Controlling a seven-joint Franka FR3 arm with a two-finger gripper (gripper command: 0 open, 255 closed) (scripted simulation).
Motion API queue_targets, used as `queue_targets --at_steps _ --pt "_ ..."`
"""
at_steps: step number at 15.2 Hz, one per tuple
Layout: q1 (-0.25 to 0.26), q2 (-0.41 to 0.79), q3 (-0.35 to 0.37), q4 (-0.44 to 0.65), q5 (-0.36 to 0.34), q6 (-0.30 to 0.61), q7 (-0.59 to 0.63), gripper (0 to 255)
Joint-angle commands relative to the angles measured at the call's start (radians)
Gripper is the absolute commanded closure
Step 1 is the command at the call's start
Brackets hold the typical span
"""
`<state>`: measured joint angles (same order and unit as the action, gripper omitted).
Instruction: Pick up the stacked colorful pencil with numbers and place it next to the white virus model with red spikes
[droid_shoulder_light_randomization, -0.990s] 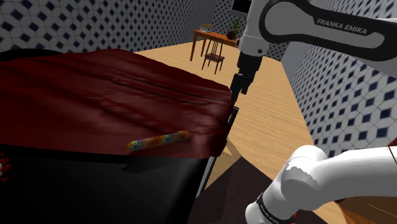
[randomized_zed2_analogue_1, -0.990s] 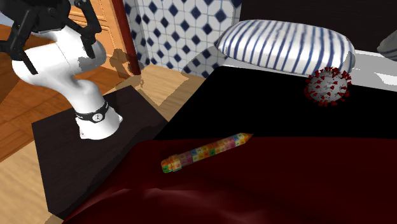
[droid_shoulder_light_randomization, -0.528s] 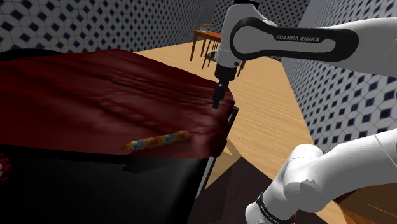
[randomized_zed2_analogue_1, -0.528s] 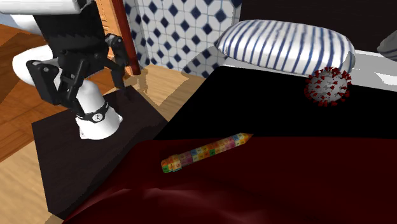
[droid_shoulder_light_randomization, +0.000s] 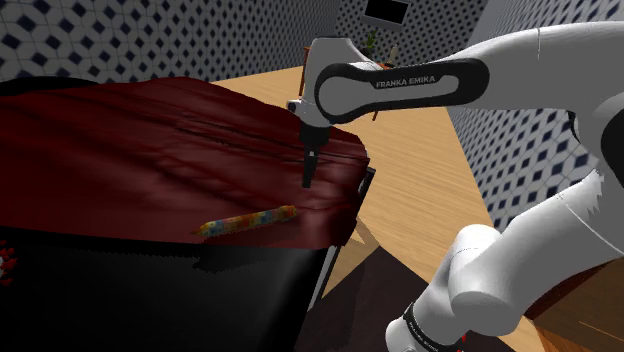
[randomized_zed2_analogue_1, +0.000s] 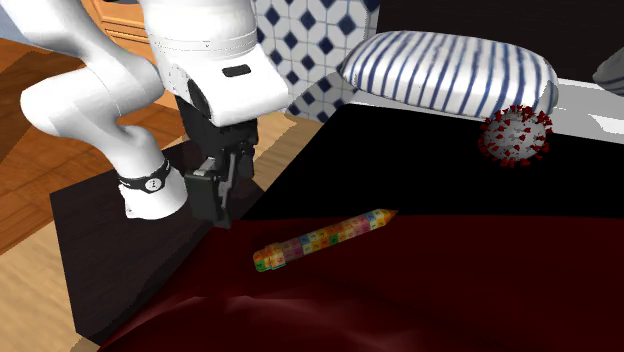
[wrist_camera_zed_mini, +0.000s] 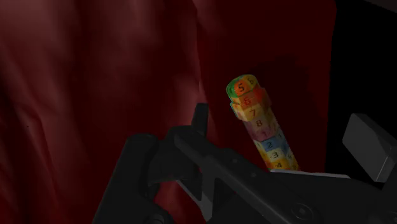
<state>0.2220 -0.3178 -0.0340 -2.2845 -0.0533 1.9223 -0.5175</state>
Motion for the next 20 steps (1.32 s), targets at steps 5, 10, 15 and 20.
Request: queue_targets --at_steps 5,10,15,20 --pt "0.063 0.177 0.023 0.065 0.020 0.121 -0.167 0" --pt "0.108 0.306 0.057 0.109 0.032 0.211 -0.294 0" --pt "0.131 0.390 0.083 0.123 0.034 0.285 -0.364 0" --pt "0.131 0.426 0.082 0.094 0.031 0.349 -0.362 0"
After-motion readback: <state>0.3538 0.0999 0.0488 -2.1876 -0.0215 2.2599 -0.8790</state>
